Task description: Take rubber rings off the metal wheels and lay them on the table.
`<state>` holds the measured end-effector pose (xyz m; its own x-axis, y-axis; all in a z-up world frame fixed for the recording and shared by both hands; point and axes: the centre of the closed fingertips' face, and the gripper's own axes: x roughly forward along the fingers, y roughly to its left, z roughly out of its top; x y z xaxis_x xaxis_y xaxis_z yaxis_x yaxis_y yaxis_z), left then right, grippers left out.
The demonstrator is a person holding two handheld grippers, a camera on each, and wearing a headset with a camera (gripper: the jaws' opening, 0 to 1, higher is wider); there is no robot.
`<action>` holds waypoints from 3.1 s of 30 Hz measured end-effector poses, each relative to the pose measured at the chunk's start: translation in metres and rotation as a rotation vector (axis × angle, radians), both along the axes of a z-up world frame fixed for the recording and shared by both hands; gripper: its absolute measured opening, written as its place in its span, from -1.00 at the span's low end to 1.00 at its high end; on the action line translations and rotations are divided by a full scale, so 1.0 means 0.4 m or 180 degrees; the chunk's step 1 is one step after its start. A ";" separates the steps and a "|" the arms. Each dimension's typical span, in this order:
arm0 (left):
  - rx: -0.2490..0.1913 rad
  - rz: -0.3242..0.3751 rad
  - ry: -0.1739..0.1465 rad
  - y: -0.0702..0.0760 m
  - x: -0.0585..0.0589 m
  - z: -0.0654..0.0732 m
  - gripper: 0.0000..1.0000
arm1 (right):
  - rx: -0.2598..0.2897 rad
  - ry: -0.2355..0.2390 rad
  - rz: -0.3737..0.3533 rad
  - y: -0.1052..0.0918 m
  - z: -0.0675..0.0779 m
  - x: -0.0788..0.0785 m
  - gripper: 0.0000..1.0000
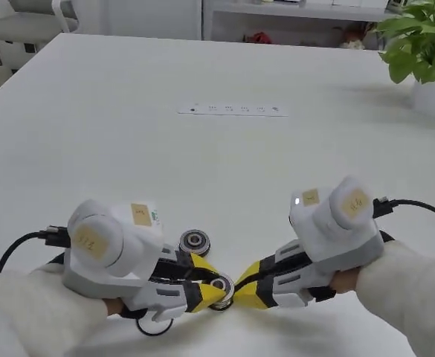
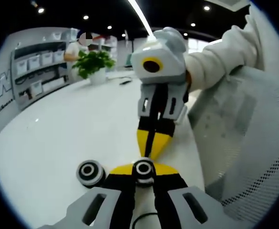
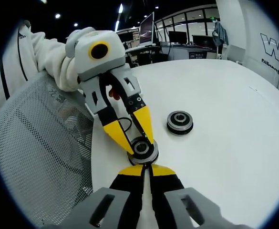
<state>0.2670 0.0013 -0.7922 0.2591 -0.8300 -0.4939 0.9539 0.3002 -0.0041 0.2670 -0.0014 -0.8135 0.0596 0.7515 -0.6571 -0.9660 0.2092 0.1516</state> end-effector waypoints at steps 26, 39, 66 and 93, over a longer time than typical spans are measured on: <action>-0.0039 -0.0006 -0.0043 -0.002 0.000 -0.004 -0.72 | 0.0197 0.1002 -0.0941 -0.017 0.014 0.021 -1.00; -0.0050 0.0011 -0.0041 -0.002 0.000 -0.004 -0.72 | 0.0301 0.1163 -0.1104 -0.011 0.028 0.020 -1.00; -0.0033 -0.0003 -0.0046 -0.002 0.001 -0.005 -0.73 | 0.0284 0.1066 -0.1007 0.005 0.043 0.011 -1.00; -0.0042 -0.0012 -0.0060 -0.003 0.003 -0.005 -0.73 | 0.0332 0.0997 -0.0863 0.021 0.056 0.002 -1.00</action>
<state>0.2680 0.0002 -0.7942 0.2651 -0.8374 -0.4780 0.9550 0.2965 0.0101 0.2679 0.0071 -0.7911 0.0738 0.7994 -0.5962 -0.7821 0.4174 0.4628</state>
